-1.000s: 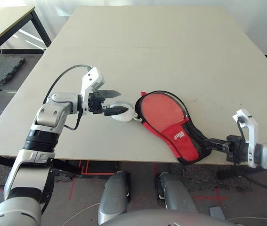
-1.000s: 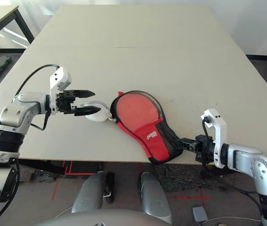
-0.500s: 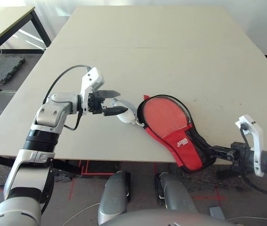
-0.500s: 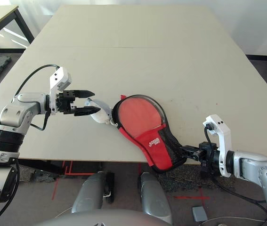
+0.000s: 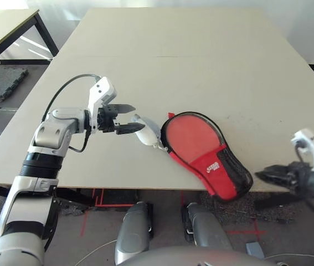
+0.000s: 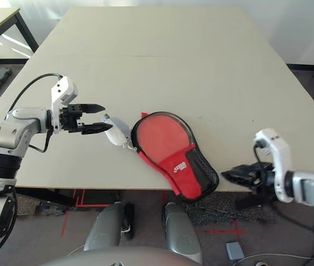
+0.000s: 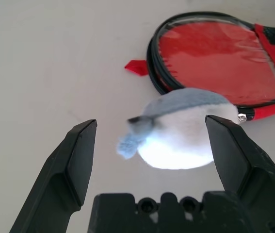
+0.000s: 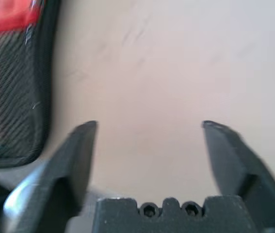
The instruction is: Store the ping-pong paddle in its case and zip it.
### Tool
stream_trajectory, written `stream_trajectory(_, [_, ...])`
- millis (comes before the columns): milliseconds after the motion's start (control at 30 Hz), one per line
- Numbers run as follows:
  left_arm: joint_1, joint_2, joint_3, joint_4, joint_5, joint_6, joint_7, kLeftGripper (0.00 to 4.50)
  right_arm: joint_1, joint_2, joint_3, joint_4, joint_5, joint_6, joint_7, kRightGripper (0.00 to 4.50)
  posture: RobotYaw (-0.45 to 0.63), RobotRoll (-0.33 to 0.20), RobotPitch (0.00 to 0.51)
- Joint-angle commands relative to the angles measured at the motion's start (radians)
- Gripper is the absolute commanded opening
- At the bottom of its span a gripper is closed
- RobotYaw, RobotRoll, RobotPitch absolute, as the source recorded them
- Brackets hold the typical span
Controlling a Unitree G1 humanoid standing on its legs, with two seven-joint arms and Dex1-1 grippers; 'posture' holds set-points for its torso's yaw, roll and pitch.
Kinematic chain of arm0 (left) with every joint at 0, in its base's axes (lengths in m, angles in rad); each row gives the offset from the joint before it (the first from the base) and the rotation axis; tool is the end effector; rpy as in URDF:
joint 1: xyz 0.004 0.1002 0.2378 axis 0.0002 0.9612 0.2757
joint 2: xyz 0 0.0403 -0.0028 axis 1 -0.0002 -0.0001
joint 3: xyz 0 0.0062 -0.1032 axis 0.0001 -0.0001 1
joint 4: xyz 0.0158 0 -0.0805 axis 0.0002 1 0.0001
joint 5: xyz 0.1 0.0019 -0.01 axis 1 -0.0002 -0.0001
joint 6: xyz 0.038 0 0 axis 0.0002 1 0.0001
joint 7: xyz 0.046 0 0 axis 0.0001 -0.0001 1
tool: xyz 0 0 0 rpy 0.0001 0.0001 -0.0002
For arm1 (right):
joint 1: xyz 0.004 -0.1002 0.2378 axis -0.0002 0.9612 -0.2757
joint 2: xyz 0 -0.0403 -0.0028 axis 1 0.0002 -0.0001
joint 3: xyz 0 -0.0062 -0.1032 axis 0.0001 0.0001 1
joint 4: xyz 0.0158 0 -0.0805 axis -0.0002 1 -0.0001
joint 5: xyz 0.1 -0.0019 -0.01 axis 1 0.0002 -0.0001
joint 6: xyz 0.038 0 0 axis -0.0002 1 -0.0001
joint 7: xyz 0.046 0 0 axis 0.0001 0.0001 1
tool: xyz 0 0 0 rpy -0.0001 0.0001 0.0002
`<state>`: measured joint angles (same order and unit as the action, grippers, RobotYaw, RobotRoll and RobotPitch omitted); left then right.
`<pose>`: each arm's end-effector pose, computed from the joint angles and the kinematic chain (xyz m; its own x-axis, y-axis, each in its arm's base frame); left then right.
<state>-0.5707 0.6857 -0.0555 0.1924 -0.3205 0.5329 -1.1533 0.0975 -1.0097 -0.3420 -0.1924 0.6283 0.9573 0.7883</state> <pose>0.2915 0.2529 0.1689 0.4504 -0.8127 -0.3698 0.8778 0.4787 0.0173 0.1722 -0.3339 0.1582 0.6421 0.3913 -0.6593 -0.4269 0.8967 0.1165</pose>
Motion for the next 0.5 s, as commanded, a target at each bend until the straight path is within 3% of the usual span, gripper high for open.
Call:
stream_trajectory(33, [0.021, 0.020, 0.014, -0.053, -0.034, 0.056, -0.008, 4.50, -0.085, 0.049, 0.052, 0.016, -0.037, -0.121, 0.023, 4.46, 0.04, 0.000, 0.108])
stream_trajectory(133, [0.039, 0.035, 0.019, -0.094, -0.058, 0.098, -0.017, 4.50, -0.181, 0.103, 0.127, 0.015, -0.073, -0.203, 0.043, 4.46, 0.05, 0.000, 0.108])
stream_trajectory(500, [0.080, 0.064, 0.034, -0.183, -0.112, 0.188, -0.001, 4.50, -0.480, 0.277, 0.429, 0.107, -0.124, -0.172, 0.120, 4.46, 0.09, 0.000, 0.107])
